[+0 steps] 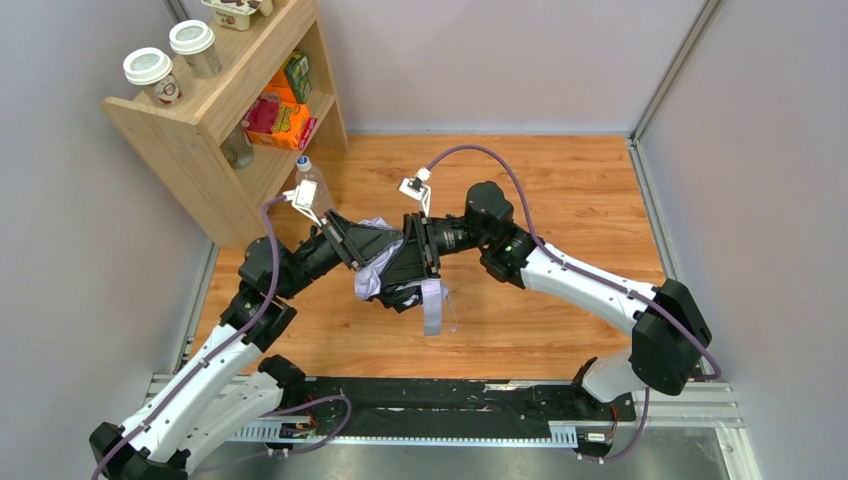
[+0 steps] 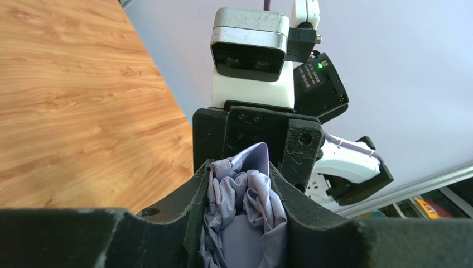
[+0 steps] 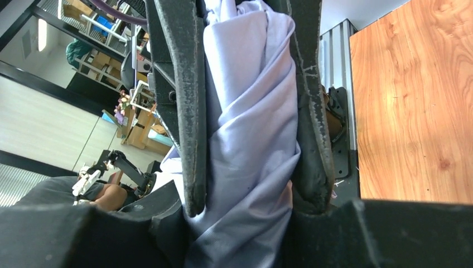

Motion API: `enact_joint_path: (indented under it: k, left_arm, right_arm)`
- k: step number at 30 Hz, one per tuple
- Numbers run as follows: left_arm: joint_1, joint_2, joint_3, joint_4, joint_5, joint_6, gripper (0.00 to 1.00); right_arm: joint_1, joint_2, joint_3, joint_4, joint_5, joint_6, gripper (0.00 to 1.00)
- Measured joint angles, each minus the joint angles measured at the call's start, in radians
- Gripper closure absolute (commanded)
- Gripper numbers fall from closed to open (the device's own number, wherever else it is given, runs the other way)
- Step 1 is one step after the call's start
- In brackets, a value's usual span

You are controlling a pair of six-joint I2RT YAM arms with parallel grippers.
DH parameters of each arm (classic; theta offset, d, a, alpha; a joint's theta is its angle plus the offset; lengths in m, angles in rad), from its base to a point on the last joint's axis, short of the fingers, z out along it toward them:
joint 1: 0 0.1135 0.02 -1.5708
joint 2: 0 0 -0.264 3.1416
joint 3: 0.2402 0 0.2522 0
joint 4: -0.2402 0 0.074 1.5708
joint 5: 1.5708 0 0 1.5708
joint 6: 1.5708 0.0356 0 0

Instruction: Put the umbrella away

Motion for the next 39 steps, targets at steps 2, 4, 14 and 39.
enact_joint_path:
  k: [2,4,14,39]
  left_arm:
    - [0.000,-0.005,0.000,-0.006,0.000,0.006,1.00]
    - [0.000,-0.005,0.002,-0.034,-0.014,0.012,1.00]
    - [-0.007,-0.048,0.040,-0.230,-0.123,0.016,1.00]
    - [-0.008,0.050,0.186,-0.760,-0.326,-0.223,0.65]
  right_arm:
    - [0.000,-0.002,0.002,-0.025,0.008,-0.018,0.55]
    - [0.003,-0.009,0.018,-0.104,0.029,-0.068,0.43]
    - [0.156,-0.023,0.257,-0.697,0.436,-0.432,0.29]
    - [0.423,0.198,0.520,-1.079,1.289,-0.750,1.00]
